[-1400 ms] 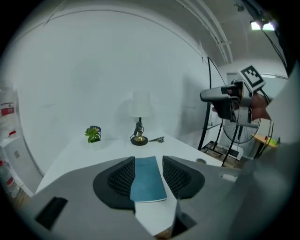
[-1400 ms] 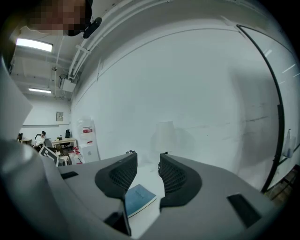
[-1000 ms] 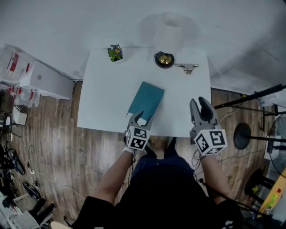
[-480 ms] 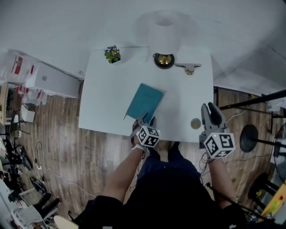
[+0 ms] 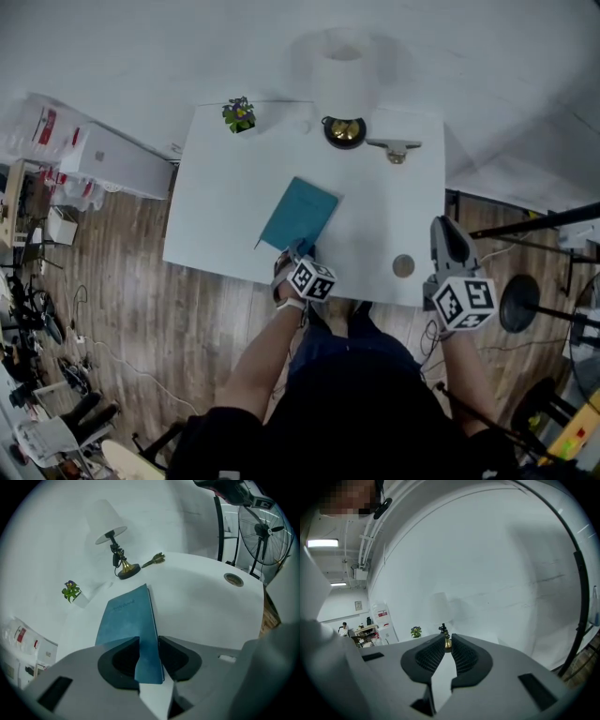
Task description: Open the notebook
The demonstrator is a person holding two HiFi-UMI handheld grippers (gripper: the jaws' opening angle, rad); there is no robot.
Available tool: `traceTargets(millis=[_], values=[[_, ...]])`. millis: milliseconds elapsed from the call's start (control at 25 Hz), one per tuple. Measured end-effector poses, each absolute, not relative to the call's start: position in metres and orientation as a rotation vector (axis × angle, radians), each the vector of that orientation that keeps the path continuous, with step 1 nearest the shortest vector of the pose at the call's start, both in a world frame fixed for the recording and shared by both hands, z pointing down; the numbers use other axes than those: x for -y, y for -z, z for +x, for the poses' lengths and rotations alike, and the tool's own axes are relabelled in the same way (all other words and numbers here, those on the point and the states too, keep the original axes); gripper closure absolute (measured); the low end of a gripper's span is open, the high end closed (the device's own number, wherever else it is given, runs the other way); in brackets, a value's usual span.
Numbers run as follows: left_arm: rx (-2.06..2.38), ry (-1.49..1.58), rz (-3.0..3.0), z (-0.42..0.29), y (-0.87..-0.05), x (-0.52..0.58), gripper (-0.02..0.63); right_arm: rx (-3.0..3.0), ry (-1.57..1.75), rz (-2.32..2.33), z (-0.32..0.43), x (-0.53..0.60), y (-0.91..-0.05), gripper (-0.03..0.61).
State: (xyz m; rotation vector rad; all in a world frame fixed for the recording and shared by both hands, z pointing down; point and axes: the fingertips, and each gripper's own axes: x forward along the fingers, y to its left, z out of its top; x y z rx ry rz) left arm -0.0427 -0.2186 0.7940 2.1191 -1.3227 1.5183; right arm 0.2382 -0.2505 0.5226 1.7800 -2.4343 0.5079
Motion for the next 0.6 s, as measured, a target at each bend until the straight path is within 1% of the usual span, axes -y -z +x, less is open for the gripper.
traceTargets(millis=[80,200,280,600], values=[[1.312,-1.504,2.109,-0.042,-0.793,0.217,0.499,2.449,-0.511,1.762,0.235,0.251,-0.522,0.535],[1.299,-1.456,2.114,-0.042,-0.783,0.215,0.543,2.474,-0.514,1.738,0.23,0.252,-0.52,0.543],[1.297,-1.413,2.123,-0.043,-0.773,0.215,0.56,2.491,-0.524,1.719,0.226,0.252,-0.52,0.546],[1.286,-1.394,2.187,-0.053,-0.735,0.22,0.592,2.533,-0.537,1.672,0.203,0.254,-0.518,0.552]])
